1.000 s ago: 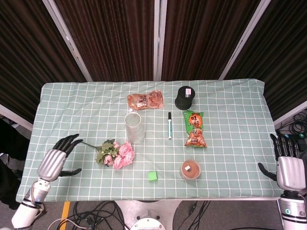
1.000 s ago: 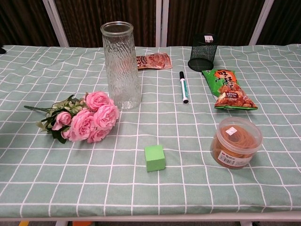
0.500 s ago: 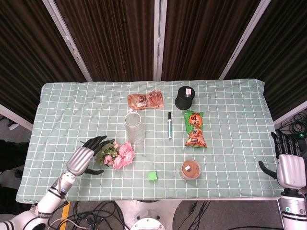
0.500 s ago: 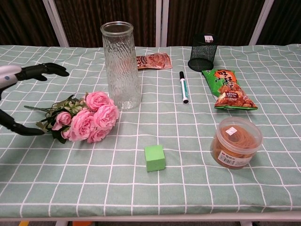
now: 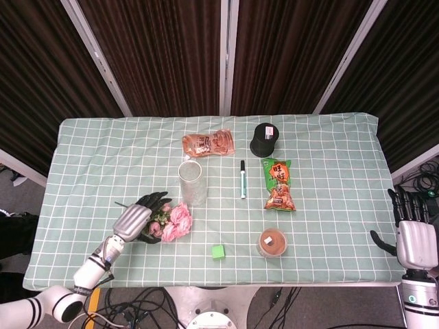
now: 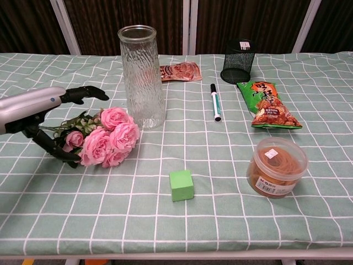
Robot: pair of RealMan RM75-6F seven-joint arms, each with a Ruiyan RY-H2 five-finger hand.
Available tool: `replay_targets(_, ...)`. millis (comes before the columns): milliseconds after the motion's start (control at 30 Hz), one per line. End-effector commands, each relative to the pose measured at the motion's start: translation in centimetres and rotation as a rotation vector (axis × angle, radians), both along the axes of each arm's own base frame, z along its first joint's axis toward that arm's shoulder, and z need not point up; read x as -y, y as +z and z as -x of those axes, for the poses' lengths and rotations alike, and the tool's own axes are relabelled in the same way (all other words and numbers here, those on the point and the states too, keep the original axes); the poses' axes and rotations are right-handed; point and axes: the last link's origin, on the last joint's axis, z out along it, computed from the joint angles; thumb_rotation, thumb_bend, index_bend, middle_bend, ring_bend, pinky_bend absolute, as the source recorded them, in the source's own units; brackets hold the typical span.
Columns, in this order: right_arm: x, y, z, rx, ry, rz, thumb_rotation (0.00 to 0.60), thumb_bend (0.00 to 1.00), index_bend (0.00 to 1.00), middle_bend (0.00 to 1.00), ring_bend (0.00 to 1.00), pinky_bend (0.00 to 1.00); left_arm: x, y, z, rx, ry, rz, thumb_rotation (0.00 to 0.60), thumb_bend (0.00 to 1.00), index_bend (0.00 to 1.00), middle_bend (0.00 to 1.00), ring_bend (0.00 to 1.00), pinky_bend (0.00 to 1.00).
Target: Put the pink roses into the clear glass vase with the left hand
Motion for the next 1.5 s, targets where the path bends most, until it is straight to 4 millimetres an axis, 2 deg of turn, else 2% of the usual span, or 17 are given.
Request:
replay_targets(33,0.0,0.0,0.1,0.002,-0.003,0.001,0.6,0.1,0.0,0.0,0.0,0.0,-0.3,-0.4,-0.6,0.004,-0.008,0.016,0.6,0.0,0.1,0.0,0.0,0.11)
replay_targets(300,-0.1,0.1,0.6,0.008,-0.013,0.004,0.6,0.1,0.0,0.0,0.0,0.0,-0.4,-1.6,-2.0,-0.03,-0.047,0.074,0.6,0.0,0.1,0.0,0.0,0.11)
replay_targets(733,-0.3,0.1,1.3,0.018,-0.032,0.006,0.6,0.1,0.0,0.0,0.0,0.0,-1.1,-2.6,-2.2,-0.086,-0.05,0.099,0.6,0.0,0.1,0.0,0.0,0.11)
replay_targets(900,-0.4,0.1,1.3,0.017,-0.033,0.005,0.6,0.1,0.0,0.0,0.0,0.0,-1.4,-3.0,-2.4,-0.109,-0.058,0.085,0.6,0.0,0.1,0.01,0.03,0.16)
replay_targets(1100,-0.4,0.3,1.4,0.018,-0.036,0.01,0.6,0.1,0.0,0.0,0.0,0.0,-1.9,-3.3,-2.5,-0.125,-0.059,0.057,0.6,0.01,0.14,0.11,0.13,0.27)
replay_targets(1300,-0.4,0.3,1.5,0.019,-0.039,0.007,0.6,0.1,0.0,0.0,0.0,0.0,-2.0,-3.2,-2.6,-0.13,-0.058,0.05,0.6,0.09,0.18,0.19,0.22,0.36)
replay_targets(1500,-0.5,0.3,1.7,0.02,-0.046,0.008,0.6,0.1,0.0,0.0,0.0,0.0,-2.2,-3.0,-2.7,-0.114,-0.06,0.005,0.6,0.13,0.36,0.32,0.31,0.45)
